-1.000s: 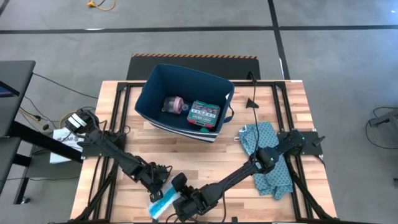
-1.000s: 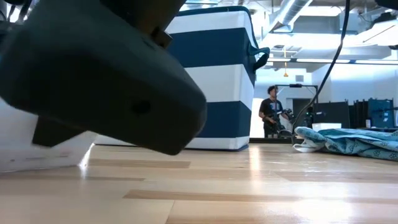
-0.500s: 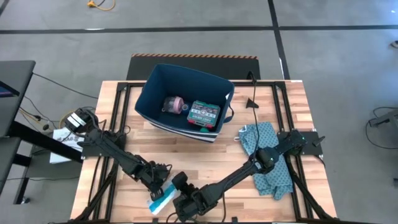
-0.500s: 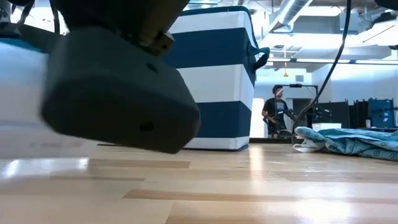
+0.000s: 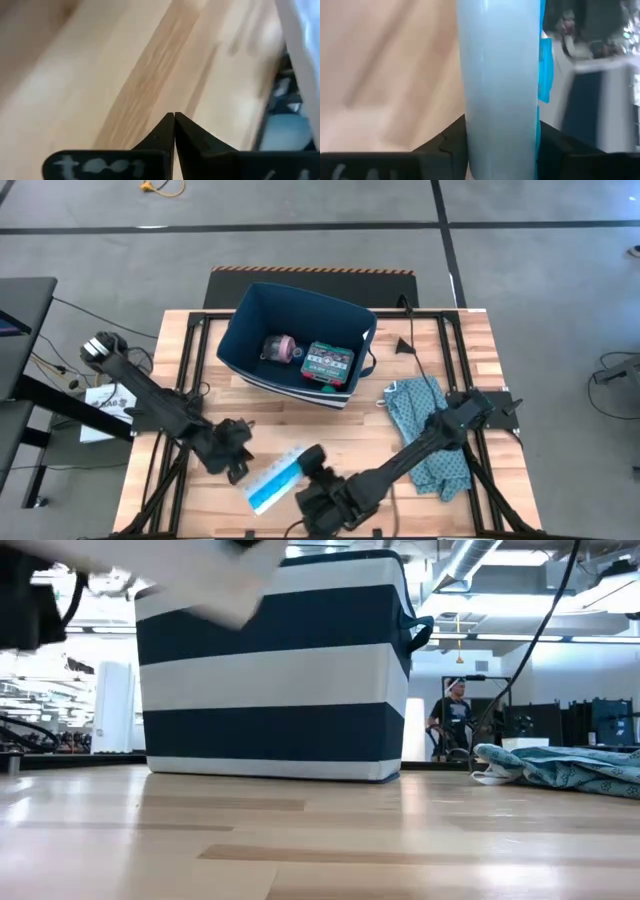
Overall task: Pick & place medical supplies in basket/bin
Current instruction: Put the pill organizer into the laundry organizer
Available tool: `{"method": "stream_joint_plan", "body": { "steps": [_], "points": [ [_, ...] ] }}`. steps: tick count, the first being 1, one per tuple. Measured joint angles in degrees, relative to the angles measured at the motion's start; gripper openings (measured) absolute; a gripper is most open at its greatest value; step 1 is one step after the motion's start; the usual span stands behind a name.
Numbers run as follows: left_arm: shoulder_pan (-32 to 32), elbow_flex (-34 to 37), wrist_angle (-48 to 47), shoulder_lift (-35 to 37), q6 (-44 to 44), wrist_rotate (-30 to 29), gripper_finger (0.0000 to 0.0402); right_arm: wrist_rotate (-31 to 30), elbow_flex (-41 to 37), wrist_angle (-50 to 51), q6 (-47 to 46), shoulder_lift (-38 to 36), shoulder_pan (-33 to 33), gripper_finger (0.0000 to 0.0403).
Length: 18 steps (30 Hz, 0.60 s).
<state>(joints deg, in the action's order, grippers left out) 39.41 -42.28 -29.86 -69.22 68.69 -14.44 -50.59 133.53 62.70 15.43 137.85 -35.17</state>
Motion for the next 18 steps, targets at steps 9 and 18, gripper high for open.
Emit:
{"method": "stream_joint_plan", "body": {
  "steps": [9,18],
  "points": [
    [1.03,-0.07,0.21,13.62,-8.87,-12.93,0.0000,-10.81,0.01,4.50,0.01,-16.19,0.32,0.0136],
    [1.01,-0.07,0.13,15.64,-11.00,-15.36,0.0000,-2.90,0.05,4.56,-0.28,-29.29,14.66,0.0166]
  ]
}}
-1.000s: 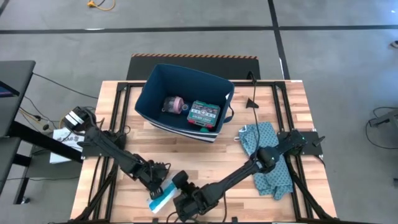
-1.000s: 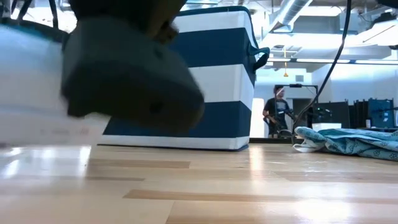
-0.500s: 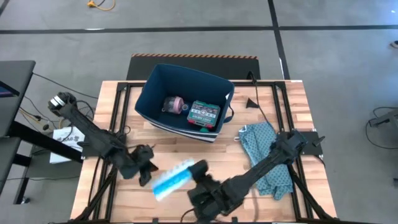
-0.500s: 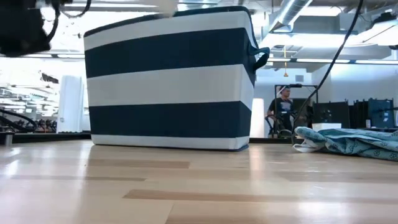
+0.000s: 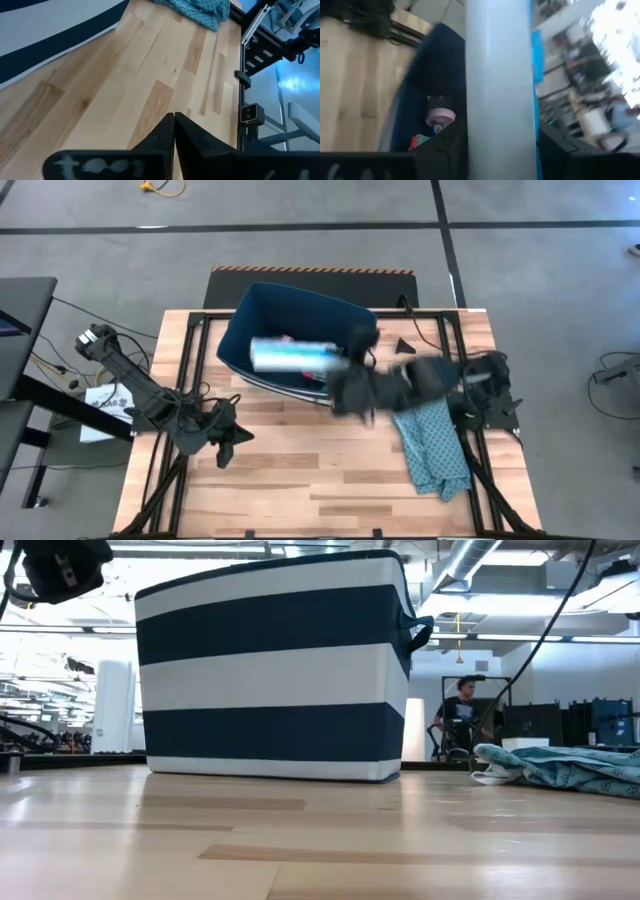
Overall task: Pick & place medical supplies in basket/bin
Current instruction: Put the pill organizer into the laundry organizer
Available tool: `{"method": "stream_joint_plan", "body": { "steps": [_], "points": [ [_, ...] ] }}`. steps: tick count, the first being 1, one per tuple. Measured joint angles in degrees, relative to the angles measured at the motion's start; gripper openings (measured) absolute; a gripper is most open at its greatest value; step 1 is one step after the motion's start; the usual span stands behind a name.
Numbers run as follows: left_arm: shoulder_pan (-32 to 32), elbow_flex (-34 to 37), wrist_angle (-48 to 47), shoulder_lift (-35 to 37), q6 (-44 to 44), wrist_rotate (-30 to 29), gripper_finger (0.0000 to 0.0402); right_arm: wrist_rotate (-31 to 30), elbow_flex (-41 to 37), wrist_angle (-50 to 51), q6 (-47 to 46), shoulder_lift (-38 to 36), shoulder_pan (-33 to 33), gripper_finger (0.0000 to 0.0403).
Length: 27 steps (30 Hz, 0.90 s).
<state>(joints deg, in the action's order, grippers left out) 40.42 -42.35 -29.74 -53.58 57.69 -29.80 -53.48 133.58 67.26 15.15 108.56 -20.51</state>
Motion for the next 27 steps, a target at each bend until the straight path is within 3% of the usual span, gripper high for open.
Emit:
{"method": "stream_joint_plan", "body": {
  "steps": [4,7,9,16,21,27],
  "points": [
    [0.00,0.00,0.02,0.00,-0.62,-0.20,0.0000,14.24,0.00,0.22,-3.04,-0.32,10.16,0.0140],
    [-0.01,0.00,0.02,0.00,-1.75,-0.33,0.0000,26.97,0.07,0.08,-4.62,2.56,16.75,0.0135],
    [0.00,0.00,0.04,0.00,-1.79,-0.34,0.0000,32.09,-0.02,0.59,-2.87,5.89,20.10,0.0135],
    [0.02,0.00,-0.46,0.00,-2.69,0.61,0.0000,32.37,-0.07,-0.44,3.20,17.88,27.17,0.0163],
    [0.02,0.00,-0.54,0.00,-4.68,0.91,0.0000,32.74,-0.04,-0.44,6.14,24.95,28.71,0.0136],
    [-0.02,0.00,-0.85,0.00,-4.74,0.96,0.0000,32.90,0.26,-1.26,9.21,29.69,28.74,0.0138]
  ]
}}
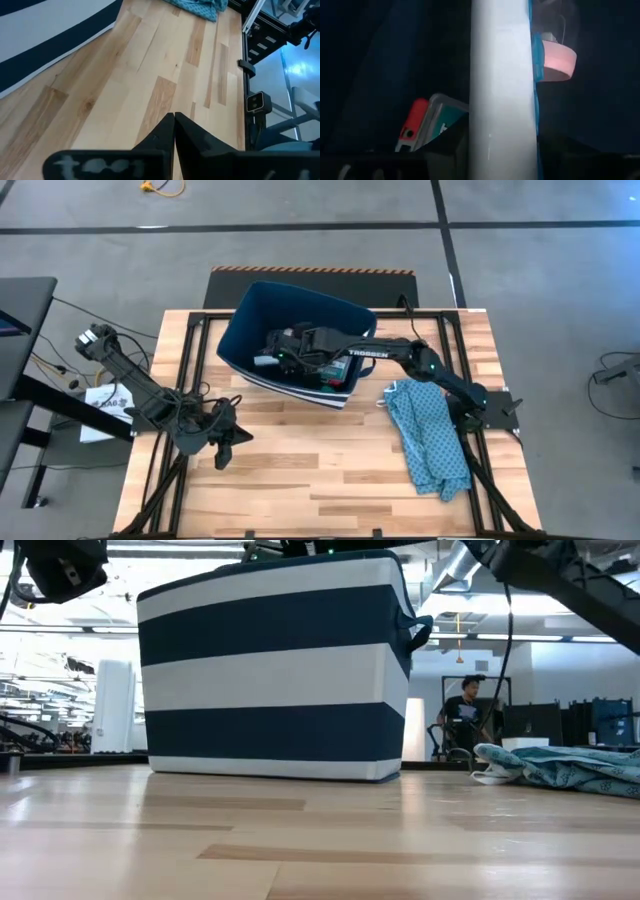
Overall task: Pick & place medical supplies in basket/bin
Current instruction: Put the pill organizer into the laundry organizer, then return to Home Position
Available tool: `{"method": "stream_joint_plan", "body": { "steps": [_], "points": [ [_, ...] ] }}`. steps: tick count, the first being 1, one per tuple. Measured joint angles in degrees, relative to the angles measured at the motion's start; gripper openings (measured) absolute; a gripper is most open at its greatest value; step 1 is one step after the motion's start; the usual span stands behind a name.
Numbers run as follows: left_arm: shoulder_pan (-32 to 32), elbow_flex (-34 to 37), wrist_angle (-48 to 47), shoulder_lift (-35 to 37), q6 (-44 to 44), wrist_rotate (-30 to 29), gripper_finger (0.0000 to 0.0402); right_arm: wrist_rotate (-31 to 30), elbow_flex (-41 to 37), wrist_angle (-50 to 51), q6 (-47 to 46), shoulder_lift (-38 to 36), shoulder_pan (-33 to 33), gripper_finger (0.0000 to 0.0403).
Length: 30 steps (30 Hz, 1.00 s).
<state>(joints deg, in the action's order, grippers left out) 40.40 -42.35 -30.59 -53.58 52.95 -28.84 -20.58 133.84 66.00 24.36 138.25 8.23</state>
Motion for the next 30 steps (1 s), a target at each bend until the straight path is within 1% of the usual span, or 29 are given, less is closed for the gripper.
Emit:
{"method": "stream_joint_plan", "body": {
  "steps": [4,6,10,14,16,18,20,25,30],
  "points": [
    [0.00,0.00,0.01,0.00,-0.11,0.00,0.0000,-0.09,-0.13,-0.97,2.92,1.26,0.03,0.0172],
    [0.00,0.00,-0.18,-0.02,-0.11,0.00,0.0000,-0.72,-0.42,-3.02,4.52,2.08,-0.10,0.0179],
    [0.00,0.00,-0.54,-0.02,-0.06,-0.12,0.0000,-2.59,1.29,-3.43,4.55,1.03,-0.26,0.0175],
    [0.00,0.00,-0.50,-0.02,0.07,-0.44,0.0000,-4.25,0.86,-1.95,4.70,-1.30,-1.01,0.0165],
    [0.00,-0.02,-0.34,0.00,0.21,-0.54,0.0000,-4.44,0.97,1.37,4.61,-2.75,-1.10,0.0164],
    [0.00,-0.02,-0.38,-0.01,0.36,-0.52,0.0000,-5.26,0.97,1.55,5.54,-4.56,-1.70,0.0167],
    [0.00,-0.02,-0.06,0.00,0.46,-0.55,0.0000,-5.94,0.99,4.05,5.95,-6.82,-2.13,0.0174],
    [0.00,-0.02,0.58,0.00,0.55,-0.52,0.0000,-7.50,1.01,4.77,6.10,-12.41,-3.66,0.0199],
    [0.00,-0.02,0.52,0.00,0.59,-0.61,0.0000,-11.27,1.05,5.37,6.12,-18.73,-5.59,0.0225]
  ]
}}
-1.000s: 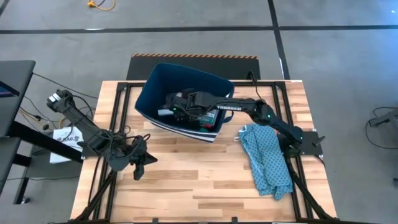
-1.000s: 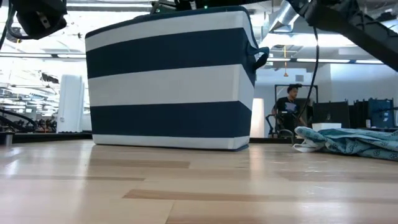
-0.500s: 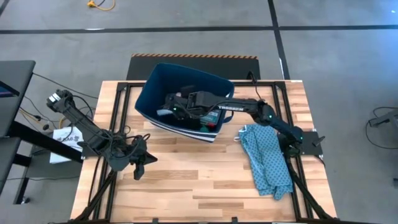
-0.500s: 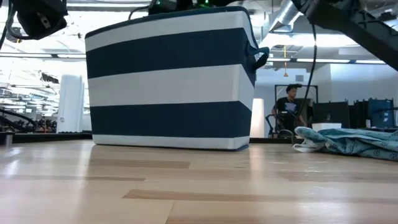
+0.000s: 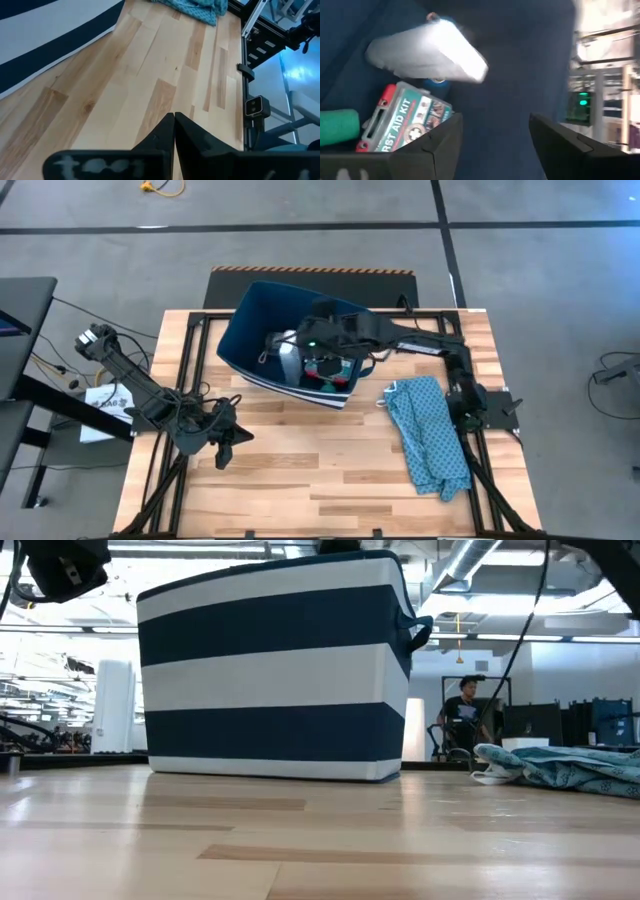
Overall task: Pick & place medical supplies in basket/bin
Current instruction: Return to Home Position
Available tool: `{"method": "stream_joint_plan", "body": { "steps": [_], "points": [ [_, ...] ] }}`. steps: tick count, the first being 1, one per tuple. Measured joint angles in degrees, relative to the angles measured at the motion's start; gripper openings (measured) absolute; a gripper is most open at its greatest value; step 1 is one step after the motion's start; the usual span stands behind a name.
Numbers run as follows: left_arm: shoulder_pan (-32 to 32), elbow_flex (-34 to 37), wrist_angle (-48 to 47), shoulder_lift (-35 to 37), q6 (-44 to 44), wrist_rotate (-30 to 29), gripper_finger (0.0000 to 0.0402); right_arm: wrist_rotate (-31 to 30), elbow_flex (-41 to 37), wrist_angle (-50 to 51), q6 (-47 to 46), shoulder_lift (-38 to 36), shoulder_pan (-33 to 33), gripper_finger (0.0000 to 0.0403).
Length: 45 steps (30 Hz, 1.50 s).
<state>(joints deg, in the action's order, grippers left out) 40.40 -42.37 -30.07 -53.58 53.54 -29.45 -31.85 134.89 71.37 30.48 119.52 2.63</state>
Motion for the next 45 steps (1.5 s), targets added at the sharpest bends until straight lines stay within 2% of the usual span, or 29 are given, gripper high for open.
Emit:
{"method": "stream_joint_plan", "body": {
  "steps": [5,12,19,27,30,37,41,45],
  "points": [
    [0.00,0.00,-0.82,0.00,-1.57,0.52,0.0000,-1.70,0.00,0.12,-0.54,-6.01,-2.20,0.0234],
    [0.00,0.00,-3.67,0.00,-3.24,0.25,0.0000,-1.39,0.00,1.19,-10.87,-12.92,-5.28,0.0235],
    [-0.06,0.00,-8.41,1.17,-1.51,-10.57,0.0000,-1.26,0.00,6.31,-19.31,-17.26,-7.43,0.0235],
    [-0.04,0.00,-8.74,11.94,-4.60,-11.97,0.0000,0.83,-0.45,18.71,-37.06,-18.55,-9.33,0.0235],
    [-0.04,0.00,-8.75,16.78,-8.25,-12.66,0.0000,3.67,-2.01,18.25,-36.24,-18.81,-11.05,0.0235],
    [-0.04,0.00,-9.73,25.45,-14.58,-13.41,0.0000,2.95,-6.76,18.22,-37.77,-21.73,-15.60,0.0235],
    [-0.04,0.05,-10.04,27.49,-17.87,-13.77,0.0000,0.38,-11.49,16.57,-38.06,-27.14,-17.74,0.0235],
    [-0.04,1.43,-10.34,28.93,-18.47,-14.93,0.0000,1.96,-20.77,10.57,-39.18,-35.48,-19.53,0.0235]
  ]
}}
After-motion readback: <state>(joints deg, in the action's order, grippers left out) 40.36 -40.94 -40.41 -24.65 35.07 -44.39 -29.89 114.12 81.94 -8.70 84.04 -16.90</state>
